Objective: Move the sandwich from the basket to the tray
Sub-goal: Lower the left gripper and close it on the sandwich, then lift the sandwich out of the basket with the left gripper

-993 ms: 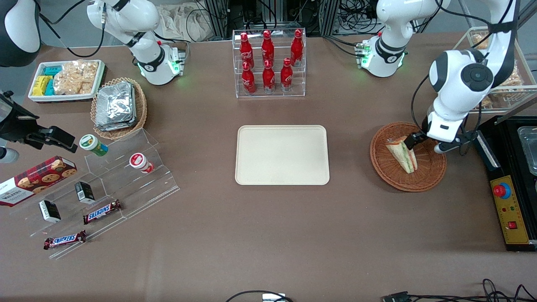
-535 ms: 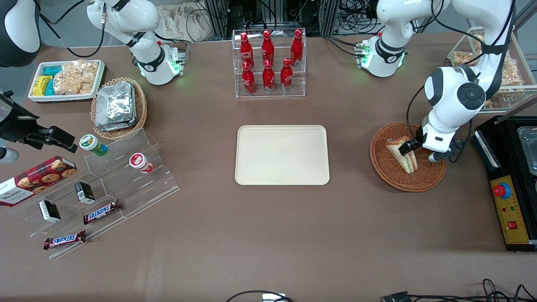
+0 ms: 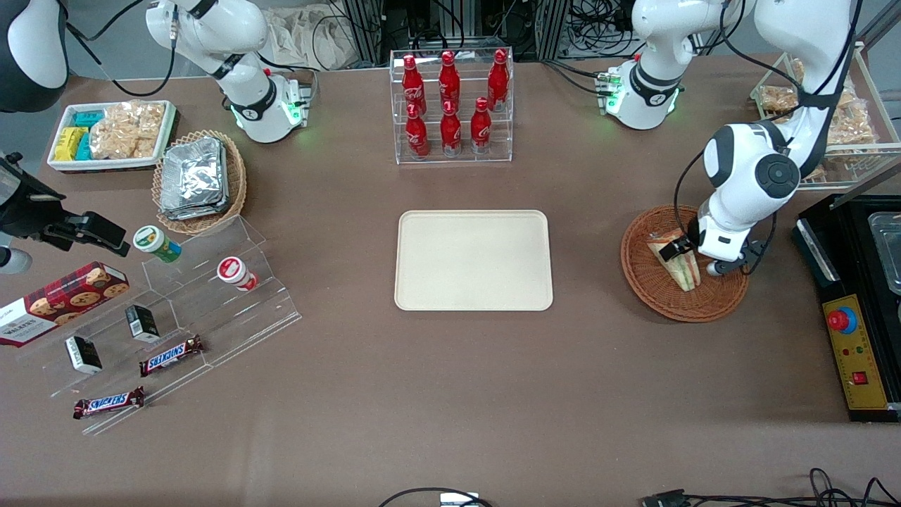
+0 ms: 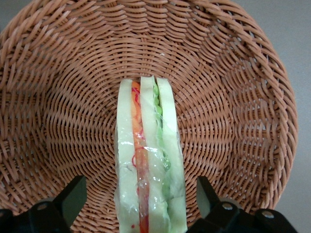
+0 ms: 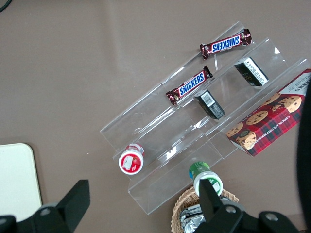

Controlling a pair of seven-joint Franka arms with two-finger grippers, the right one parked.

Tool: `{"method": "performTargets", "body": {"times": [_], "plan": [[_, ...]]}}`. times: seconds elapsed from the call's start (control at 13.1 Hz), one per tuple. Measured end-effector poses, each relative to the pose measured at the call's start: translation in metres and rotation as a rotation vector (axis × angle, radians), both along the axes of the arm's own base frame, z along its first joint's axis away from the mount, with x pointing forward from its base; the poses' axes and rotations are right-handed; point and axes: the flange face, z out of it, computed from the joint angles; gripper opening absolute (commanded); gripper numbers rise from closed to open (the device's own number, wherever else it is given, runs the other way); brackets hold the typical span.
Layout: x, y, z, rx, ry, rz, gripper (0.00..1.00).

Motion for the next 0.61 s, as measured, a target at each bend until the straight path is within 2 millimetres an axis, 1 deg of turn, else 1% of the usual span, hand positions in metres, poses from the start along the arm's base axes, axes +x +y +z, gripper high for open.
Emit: {"method": "performTargets", "body": {"times": [0.38,0.61], "plan": [[-0.0011,-0.0010,-0.0085,-0.004,0.012,-0.001,0.00],[0.0004,-0.0014,-0.0035,-0.002,0.006,-0.002,0.00]]}}
